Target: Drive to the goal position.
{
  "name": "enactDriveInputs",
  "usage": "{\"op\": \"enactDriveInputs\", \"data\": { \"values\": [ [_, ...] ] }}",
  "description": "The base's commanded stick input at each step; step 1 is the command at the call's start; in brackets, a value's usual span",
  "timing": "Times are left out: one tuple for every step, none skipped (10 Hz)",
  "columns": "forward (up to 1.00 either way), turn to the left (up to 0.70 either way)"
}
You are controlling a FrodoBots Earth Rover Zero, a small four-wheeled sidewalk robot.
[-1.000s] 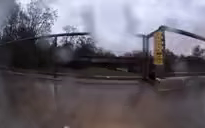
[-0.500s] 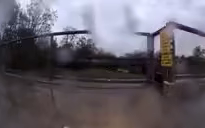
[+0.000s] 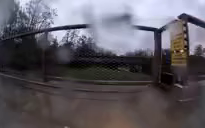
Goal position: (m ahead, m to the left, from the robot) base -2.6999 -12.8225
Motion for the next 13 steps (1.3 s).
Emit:
{"op": "enactDriveInputs", "data": {
  "values": [
    [0.7, 0.0],
    [0.7, 0.0],
    [0.7, 0.0],
    [0.7, 0.0],
    [0.7, 0.0],
    [0.7, 0.0],
    [0.68, 0.0],
    [0.21, 0.0],
    [0.0, 0.0],
    [0.0, 0.0],
    [0.0, 0.0],
    [0.0, 0.0],
    [0.0, 0.0]
  ]
}}
